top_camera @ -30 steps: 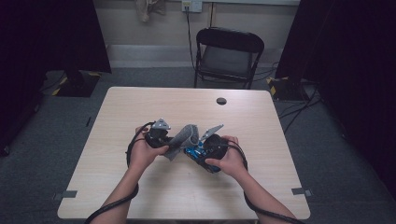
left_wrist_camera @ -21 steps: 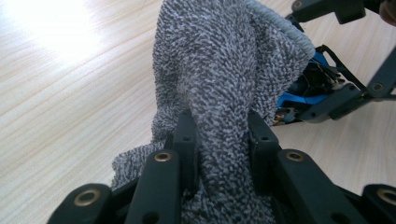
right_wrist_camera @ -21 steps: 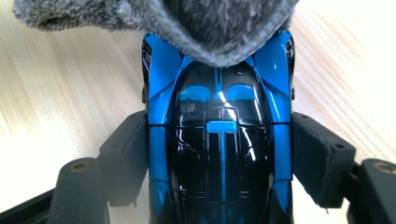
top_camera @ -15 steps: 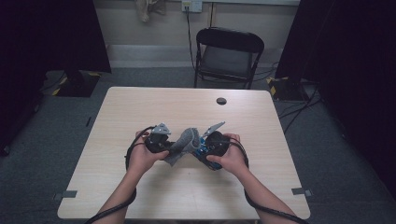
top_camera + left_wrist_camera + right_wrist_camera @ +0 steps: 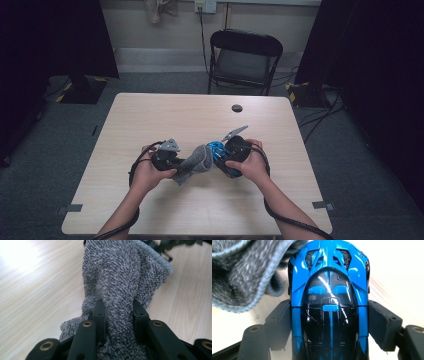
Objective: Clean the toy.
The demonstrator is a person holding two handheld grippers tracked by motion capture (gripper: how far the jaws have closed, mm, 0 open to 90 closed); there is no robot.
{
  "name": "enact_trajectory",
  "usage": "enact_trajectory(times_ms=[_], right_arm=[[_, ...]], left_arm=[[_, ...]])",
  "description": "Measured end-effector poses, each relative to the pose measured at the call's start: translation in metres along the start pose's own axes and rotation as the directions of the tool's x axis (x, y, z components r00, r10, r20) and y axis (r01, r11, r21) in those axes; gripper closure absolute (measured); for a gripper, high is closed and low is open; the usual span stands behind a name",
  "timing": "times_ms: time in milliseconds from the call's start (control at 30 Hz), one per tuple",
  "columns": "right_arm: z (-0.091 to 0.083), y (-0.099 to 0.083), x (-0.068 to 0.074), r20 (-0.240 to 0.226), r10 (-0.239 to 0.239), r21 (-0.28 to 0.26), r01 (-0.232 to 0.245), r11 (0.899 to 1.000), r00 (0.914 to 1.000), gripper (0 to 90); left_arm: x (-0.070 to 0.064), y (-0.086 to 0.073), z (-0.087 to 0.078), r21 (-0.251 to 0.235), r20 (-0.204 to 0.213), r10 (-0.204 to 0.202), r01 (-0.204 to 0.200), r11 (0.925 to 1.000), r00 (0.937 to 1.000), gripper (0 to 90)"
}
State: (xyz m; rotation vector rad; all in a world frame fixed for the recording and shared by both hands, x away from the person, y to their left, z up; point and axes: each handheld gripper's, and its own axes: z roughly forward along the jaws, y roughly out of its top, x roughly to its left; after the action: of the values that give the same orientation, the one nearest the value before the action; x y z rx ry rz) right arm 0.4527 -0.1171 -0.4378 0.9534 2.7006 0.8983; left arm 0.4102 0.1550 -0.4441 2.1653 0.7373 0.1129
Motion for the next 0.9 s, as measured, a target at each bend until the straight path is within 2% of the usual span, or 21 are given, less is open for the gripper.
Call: enact_trajectory(times_ms=[67, 100, 133, 167, 267, 333, 433, 500, 600, 633, 700, 900], right_arm=[[-0.002, 0.001, -0.001, 0.004, -0.001, -0.004, 0.001, 1.0, 1.0, 27.3], [-0.004, 0.001, -0.002, 0.002, -0.006, -0.004, 0.006, 1.0, 1.0, 27.3], [-0.005, 0.001, -0.002, 0.0, -0.006, -0.006, 0.006, 1.0, 1.0, 27.3], [-0.007, 0.002, -0.001, 0.002, -0.004, -0.009, 0.004, 1.0, 1.0, 27.3], [-0.011, 0.004, 0.002, -0.012, -0.009, -0.023, 0.009, 1.0, 0.9999, 27.3], [-0.013, 0.006, 0.005, -0.022, -0.016, -0.03, 0.015, 0.999, 0.9996, 27.3], [-0.013, 0.01, 0.011, -0.028, -0.031, -0.033, 0.03, 0.999, 0.9991, 27.3], [-0.012, 0.012, 0.013, -0.033, -0.032, -0.045, 0.03, 0.999, 0.9989, 27.3], [-0.01, 0.015, 0.016, -0.032, -0.03, -0.05, 0.028, 0.998, 0.999, 27.3], [-0.009, 0.016, 0.016, -0.035, -0.026, -0.051, 0.025, 0.998, 0.9991, 27.3], [-0.009, 0.017, 0.018, -0.025, -0.024, -0.052, 0.023, 0.998, 0.9994, 27.3], [-0.007, 0.019, 0.019, -0.021, -0.016, -0.052, 0.015, 0.999, 0.9996, 27.3]], left_arm=[[0.005, -0.002, -0.004, -0.007, -0.052, -0.029, 0.028, 0.9996, 0.9982, 70.9], [0.009, -0.004, -0.006, -0.018, -0.087, -0.048, 0.046, 0.9988, 0.995, 70.8], [0.013, -0.005, -0.008, -0.018, -0.132, -0.062, 0.061, 0.998, 0.9893, 70.7], [0.017, -0.006, -0.009, -0.024, -0.178, -0.077, 0.074, 0.9969, 0.981, 70.7], [0.025, -0.006, -0.008, -0.017, -0.263, -0.09, 0.089, 0.9959, 0.9607, 70.7], [0.027, -0.005, -0.003, -0.012, -0.277, -0.09, 0.09, 0.9959, 0.9568, 70.7], [0.025, 0.0, 0.007, -0.018, -0.26, -0.087, 0.085, 0.9962, 0.9617, 70.7], [0.02, 0.004, 0.016, -0.013, -0.238, -0.078, 0.077, 0.997, 0.9682, 70.7], [0.01, 0.008, 0.026, -0.009, -0.184, -0.039, 0.038, 0.9992, 0.9821, 70.8], [0.007, 0.01, 0.029, -0.005, -0.178, -0.021, 0.021, 0.9998, 0.9838, 70.8], [-0.001, 0.012, 0.034, -0.003, -0.147, -0.017, 0.016, 0.9999, 0.9891, 70.8], [-0.015, 0.014, 0.042, -0.001, -0.102, 0.03, -0.03, 0.9996, 0.9944, 70.9]])
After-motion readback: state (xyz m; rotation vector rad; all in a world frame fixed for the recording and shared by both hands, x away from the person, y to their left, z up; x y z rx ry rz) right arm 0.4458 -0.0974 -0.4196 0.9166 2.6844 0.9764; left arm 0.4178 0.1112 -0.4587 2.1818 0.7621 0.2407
